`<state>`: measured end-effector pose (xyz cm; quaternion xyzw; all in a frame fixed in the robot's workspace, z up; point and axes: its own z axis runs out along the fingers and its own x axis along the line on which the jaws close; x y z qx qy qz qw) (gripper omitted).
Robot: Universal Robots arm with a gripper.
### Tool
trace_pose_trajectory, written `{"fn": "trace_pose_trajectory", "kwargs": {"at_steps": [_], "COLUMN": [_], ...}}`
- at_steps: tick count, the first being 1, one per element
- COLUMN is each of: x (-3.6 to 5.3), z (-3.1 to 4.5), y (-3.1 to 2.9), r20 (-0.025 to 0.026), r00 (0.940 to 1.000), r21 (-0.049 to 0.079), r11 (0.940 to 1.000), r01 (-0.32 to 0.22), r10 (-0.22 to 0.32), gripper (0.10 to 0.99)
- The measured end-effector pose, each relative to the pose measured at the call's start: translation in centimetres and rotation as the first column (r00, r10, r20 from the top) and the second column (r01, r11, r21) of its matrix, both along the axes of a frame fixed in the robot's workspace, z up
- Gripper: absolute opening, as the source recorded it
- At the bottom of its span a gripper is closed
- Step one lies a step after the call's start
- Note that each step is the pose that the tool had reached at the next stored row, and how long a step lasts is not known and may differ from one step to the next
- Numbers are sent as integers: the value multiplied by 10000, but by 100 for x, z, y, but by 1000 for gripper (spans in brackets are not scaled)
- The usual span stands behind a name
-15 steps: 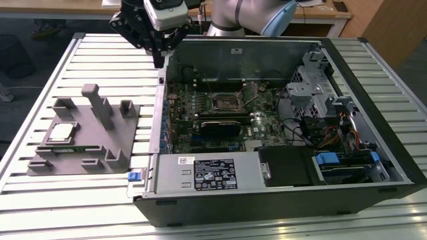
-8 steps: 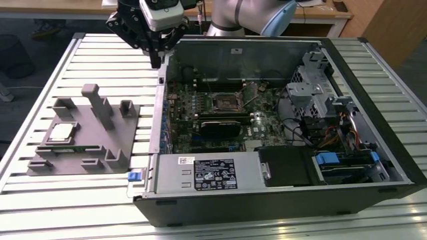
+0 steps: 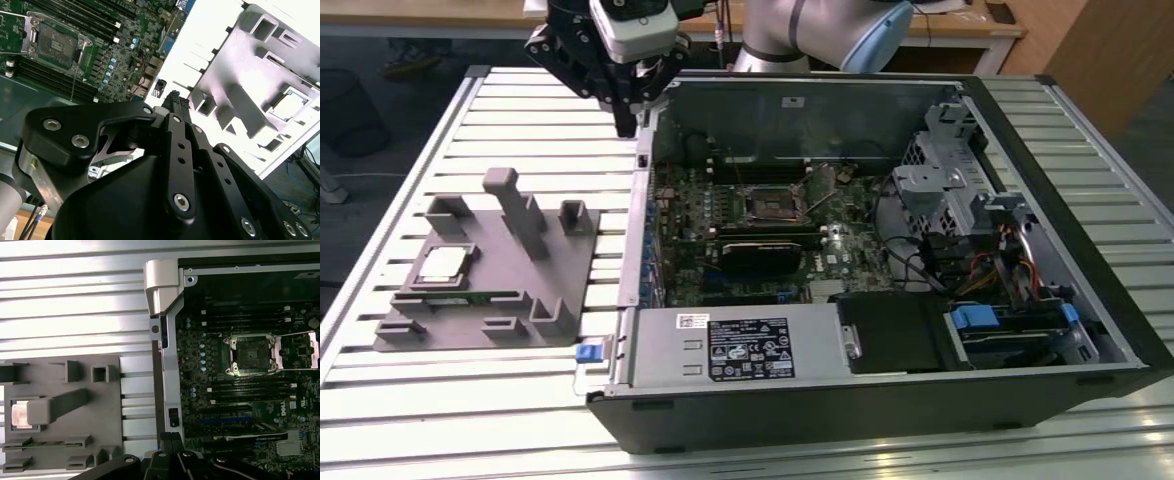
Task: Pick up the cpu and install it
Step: 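Reach for the cpu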
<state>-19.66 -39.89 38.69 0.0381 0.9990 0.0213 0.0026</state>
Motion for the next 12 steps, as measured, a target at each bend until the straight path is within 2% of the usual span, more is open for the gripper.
{"fn": "trace_pose_trajectory", "kwargs": {"at_steps": [12], "x": [-69], "z": [-9], "y": [0], "r20": [-11], "r00": [10000], "r21": [0], "r11": [10000], "r01": [0], "r10": [0], "gripper": [106]}}
